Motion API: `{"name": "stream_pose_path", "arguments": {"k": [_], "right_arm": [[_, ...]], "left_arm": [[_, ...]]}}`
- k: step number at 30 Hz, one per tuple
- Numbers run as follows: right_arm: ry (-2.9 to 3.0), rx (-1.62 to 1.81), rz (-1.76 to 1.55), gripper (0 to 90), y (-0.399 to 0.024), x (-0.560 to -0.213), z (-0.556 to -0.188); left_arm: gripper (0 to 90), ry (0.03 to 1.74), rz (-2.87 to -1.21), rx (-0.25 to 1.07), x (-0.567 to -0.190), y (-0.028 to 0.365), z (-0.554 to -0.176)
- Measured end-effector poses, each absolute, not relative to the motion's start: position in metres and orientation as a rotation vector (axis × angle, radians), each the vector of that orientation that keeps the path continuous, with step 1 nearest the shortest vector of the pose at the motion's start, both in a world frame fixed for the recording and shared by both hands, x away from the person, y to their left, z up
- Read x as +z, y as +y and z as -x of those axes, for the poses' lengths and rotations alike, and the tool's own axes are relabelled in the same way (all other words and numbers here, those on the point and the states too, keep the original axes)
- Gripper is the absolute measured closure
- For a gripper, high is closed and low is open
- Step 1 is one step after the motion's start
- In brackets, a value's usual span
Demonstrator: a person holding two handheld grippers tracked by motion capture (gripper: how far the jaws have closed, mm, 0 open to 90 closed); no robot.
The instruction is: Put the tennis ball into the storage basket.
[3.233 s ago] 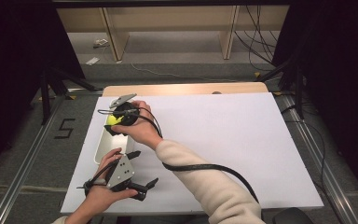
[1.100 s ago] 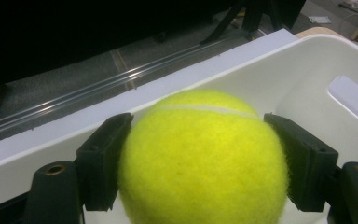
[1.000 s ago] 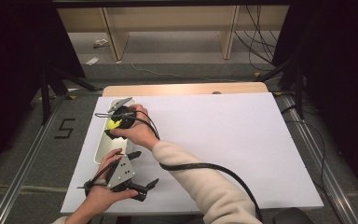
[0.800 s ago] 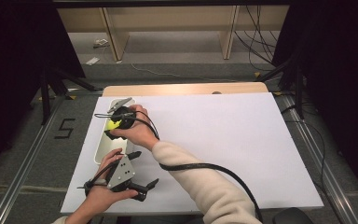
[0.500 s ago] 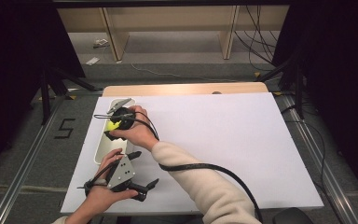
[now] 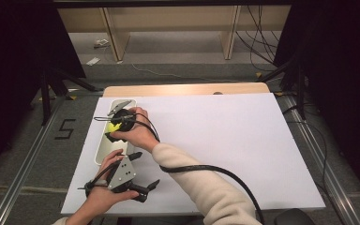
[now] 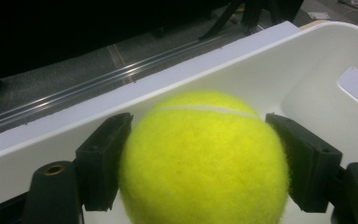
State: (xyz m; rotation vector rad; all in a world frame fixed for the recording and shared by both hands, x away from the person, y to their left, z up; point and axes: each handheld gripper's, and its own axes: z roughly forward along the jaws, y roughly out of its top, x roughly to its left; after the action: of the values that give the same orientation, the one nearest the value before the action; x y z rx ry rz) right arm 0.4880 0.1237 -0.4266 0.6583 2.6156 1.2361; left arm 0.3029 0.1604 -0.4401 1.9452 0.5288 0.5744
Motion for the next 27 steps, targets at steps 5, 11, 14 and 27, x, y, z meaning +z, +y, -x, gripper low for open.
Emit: {"name": "stream_pose_path", "arguments": {"k": [5, 11, 14, 27], "right_arm": [[2.576, 1.24, -0.662, 16.1, 0.123, -0.424, -0.488], [2.542, 1.273, -0.661, 16.6, 0.117, -0.419, -0.489], [2.525, 1.294, -0.668, 16.5, 0.114, -0.418, -0.488], [2.493, 1.324, -0.672, 16.8, 0.087, -0.408, -0.485]], "left_arm": [[0.0, 0.53, -1.945, 0.573, -0.44, 0.16, -0.303], [0.0, 0.529, -1.947, 0.574, -0.44, 0.16, -0.303], [0.0, 0.529, -1.946, 0.572, -0.44, 0.16, -0.303], [0.0, 0.532, -1.948, 0.573, -0.441, 0.161, -0.303]]}}
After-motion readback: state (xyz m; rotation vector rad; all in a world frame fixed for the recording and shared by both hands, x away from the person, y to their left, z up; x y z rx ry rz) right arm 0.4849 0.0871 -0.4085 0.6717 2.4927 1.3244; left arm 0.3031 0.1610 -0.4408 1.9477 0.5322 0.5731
